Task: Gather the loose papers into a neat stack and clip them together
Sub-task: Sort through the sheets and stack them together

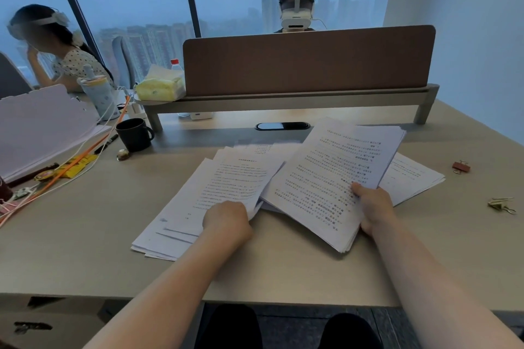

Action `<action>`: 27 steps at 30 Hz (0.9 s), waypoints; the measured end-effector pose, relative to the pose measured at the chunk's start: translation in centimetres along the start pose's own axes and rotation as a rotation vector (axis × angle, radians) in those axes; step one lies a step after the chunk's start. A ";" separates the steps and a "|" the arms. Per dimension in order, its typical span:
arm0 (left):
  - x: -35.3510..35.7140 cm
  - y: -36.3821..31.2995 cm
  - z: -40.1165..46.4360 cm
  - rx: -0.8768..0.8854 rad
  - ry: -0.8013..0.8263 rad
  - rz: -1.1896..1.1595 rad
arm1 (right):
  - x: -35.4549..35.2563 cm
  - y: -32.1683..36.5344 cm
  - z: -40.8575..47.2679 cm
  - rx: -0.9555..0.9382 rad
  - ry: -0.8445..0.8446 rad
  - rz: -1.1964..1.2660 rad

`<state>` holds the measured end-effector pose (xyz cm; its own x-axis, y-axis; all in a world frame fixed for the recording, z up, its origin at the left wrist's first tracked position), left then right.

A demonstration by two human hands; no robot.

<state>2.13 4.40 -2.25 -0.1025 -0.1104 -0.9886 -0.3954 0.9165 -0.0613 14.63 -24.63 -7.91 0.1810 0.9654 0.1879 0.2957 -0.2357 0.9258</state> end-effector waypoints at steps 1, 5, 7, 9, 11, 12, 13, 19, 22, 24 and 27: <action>-0.5 0.4 0.2 -0.010 -0.025 -0.041 | 0.0 0.0 0.0 0.002 -0.001 -0.002; -2.5 3.0 1.2 -0.045 -0.150 -0.224 | 0.0 0.0 0.0 0.004 -0.003 -0.016; -3.4 4.4 1.6 -0.060 -0.209 -0.285 | 0.0 0.1 -0.1 -0.002 -0.005 -0.034; -4.5 5.3 1.7 -0.070 -0.263 -0.346 | 0.0 0.2 -0.1 -0.006 -0.004 -0.054; -5.7 5.3 1.6 -0.059 -0.319 -0.396 | 0.1 0.2 -0.2 -0.008 0.001 -0.069; -6.4 5.0 1.5 -0.040 -0.345 -0.413 | 0.3 0.3 -0.2 -0.012 0.007 -0.072; -6.9 4.4 1.4 -0.015 -0.372 -0.423 | 0.4 0.4 -0.2 -0.016 0.014 -0.072; -8.0 -2.1 1.1 0.160 -0.410 -0.457 | 0.8 0.2 -0.3 0.024 0.073 -0.088; -7.4 -5.9 1.0 0.250 -0.387 -0.471 | 0.9 0.1 -0.4 0.027 0.086 -0.120; -6.8 -8.3 0.7 0.299 -0.359 -0.466 | 1.0 0.3 -0.5 0.013 0.096 -0.121; -5.5 -11.6 0.4 0.358 -0.309 -0.418 | 1.0 0.8 -0.5 -0.030 0.098 -0.120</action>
<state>7.66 -5.48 3.88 0.2844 -0.4200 -0.8618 -0.0099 0.8976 -0.4407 14.56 -23.75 -6.79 0.0535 0.9931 0.1048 0.2814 -0.1157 0.9526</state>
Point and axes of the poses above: each hand's wrist, its own z-axis towards the middle knuckle, its own x-axis out of the palm, y = z × x, the point moved 10 cm from there along z, towards the middle knuckle, and after that the axes turned 6 degrees about -z, right-handed, at the moved point
